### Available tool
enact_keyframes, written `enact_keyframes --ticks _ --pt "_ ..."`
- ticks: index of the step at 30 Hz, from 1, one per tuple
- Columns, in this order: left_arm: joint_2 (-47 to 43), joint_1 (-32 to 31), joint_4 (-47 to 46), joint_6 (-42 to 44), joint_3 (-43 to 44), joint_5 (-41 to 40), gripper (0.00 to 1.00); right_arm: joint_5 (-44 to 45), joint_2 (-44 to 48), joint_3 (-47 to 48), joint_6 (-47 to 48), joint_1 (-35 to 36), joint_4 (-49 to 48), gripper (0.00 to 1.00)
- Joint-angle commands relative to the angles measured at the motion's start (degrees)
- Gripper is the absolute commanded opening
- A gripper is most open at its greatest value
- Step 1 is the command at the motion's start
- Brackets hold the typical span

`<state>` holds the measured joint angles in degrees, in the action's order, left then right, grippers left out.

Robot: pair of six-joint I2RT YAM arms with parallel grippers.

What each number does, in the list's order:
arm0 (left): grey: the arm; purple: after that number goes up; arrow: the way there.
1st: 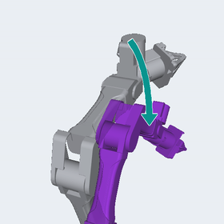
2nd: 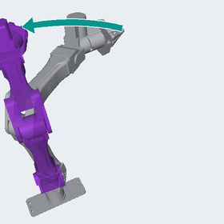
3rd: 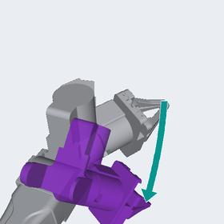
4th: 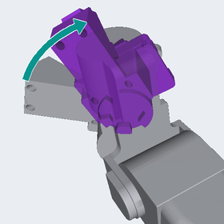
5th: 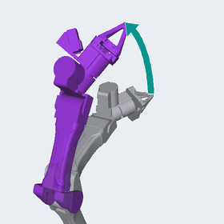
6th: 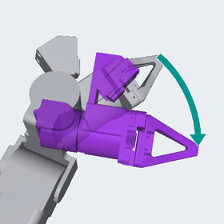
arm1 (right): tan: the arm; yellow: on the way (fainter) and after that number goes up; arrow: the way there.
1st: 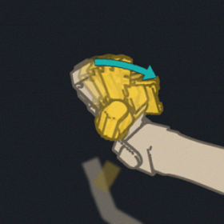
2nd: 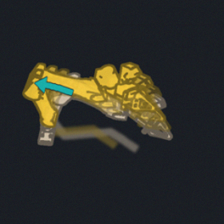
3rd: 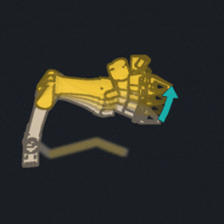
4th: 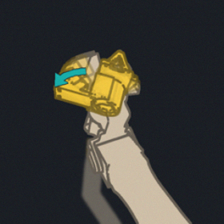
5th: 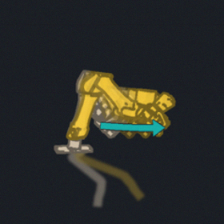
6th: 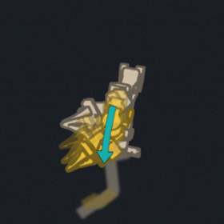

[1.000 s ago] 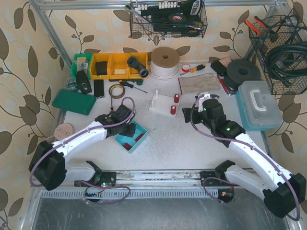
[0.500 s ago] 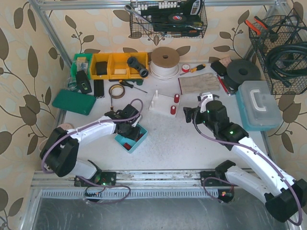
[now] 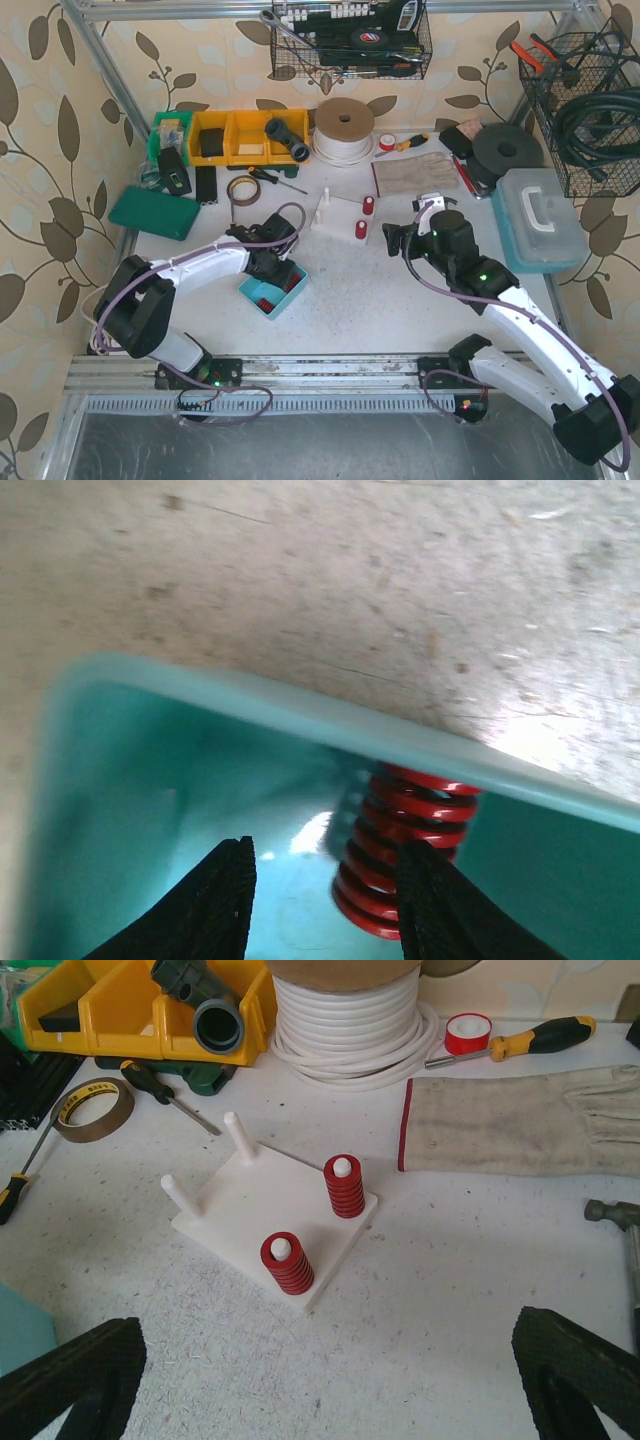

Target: Install the large spring

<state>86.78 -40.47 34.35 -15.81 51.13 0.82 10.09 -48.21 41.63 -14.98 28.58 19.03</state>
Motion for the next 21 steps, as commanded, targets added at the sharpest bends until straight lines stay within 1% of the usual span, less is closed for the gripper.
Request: enact_keyframes --ticks 1,6,10,15,19,21 --pt "-3.3 0.3 3.48 -0.25 1.29 -9.15 0.43 0.15 -0.62 -0.85 -0.14 -0.1 -0.88 0.98" --pt "-10.8 0.3 3.92 -2.23 1.98 -11.88 0.43 0.32 -1.08 -0.85 -0.09 -0.07 -0.87 0.98" --pt "-13.73 0.3 3.65 -3.05 0.98 -8.95 0.43 0.33 -1.33 -0.85 -0.05 -0.09 -1.02 0.98" --pt "-12.83 0.3 2.35 -3.09 -0.32 -1.26 0.43 0.17 -1.72 -0.76 -0.09 -0.05 -0.9 0.98" --pt "-10.38 0.3 1.78 -3.28 -1.36 1.79 0.42 0.28 -1.63 -0.84 -0.05 -0.1 -1.1 0.98" --pt "-9.17 0.26 1.63 -2.94 -1.79 2.07 0.43 0.29 -1.77 -0.93 -0.05 -0.1 -1.19 0.98"
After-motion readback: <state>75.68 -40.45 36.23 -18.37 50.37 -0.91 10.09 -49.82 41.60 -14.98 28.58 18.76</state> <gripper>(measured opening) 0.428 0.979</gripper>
